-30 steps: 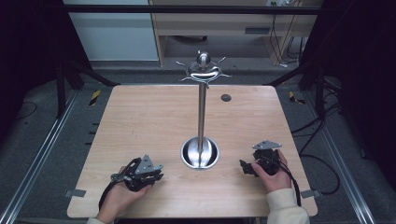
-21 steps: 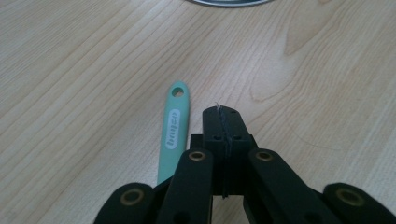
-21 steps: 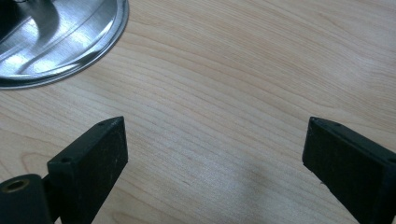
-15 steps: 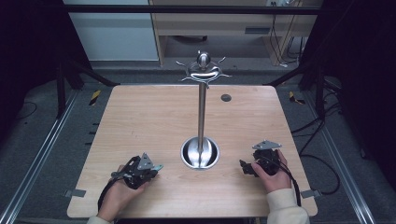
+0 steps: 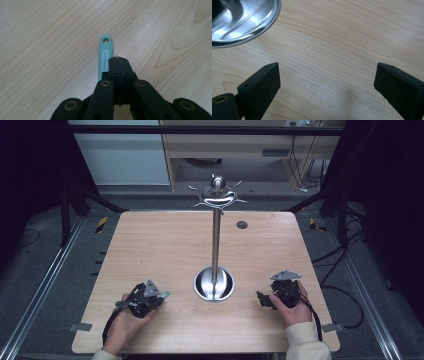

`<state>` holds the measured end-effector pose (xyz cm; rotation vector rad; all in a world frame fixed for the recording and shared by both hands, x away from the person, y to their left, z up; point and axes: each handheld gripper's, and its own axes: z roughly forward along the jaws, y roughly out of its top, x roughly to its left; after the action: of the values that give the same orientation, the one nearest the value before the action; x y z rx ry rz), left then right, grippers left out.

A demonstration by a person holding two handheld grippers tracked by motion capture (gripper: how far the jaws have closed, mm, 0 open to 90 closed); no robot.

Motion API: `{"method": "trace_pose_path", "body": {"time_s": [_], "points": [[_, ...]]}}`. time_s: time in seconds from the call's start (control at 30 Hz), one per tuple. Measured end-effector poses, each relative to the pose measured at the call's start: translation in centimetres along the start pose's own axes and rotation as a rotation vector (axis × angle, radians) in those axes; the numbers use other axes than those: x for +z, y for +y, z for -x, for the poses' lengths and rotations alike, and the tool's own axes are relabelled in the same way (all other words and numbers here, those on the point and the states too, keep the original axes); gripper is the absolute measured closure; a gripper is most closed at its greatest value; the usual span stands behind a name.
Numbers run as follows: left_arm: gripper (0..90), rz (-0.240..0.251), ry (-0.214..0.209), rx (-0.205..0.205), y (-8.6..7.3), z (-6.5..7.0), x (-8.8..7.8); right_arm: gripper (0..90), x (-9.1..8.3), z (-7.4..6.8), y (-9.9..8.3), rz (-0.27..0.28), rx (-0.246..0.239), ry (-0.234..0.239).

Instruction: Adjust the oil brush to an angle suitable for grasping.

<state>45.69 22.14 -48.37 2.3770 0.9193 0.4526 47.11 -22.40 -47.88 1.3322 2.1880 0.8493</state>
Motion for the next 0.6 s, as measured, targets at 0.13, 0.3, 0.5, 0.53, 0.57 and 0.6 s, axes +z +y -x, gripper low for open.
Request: {"method": "trace_pose_path", "body": {"time_s": [0.13, 0.3, 0.5, 0.53, 0.57, 0.6], "points": [[90.0, -0.001, 0.006, -0.011, 0.0, -0.4, 0.0, 7.4, 0.0, 0.0, 0.0, -0.001, 0.003, 0.001], [90.0, -0.006, 0.022, -0.030, -0.1, -0.8, 0.0, 7.4, 0.0, 0.0, 0.0, -0.002, 0.001, 0.000], [90.0, 0.007, 0.035, -0.041, 0.2, -1.1, -0.9, 7.4, 0.0, 0.0, 0.0, -0.002, 0.006, -0.002], [90.0, 0.006, 0.040, -0.042, 0.3, -1.1, -1.3, 7.4, 0.0, 0.1, -0.1, -0.001, 0.005, -0.006], [90.0, 0.008, 0.046, -0.046, 0.5, -1.2, -1.8, 7.4, 0.0, 0.1, -0.1, -0.002, 0.006, -0.007], [90.0, 0.006, 0.044, -0.054, 0.5, -1.3, -2.1, 7.4, 0.0, 0.1, -0.1, -0.002, 0.006, -0.007]]}}
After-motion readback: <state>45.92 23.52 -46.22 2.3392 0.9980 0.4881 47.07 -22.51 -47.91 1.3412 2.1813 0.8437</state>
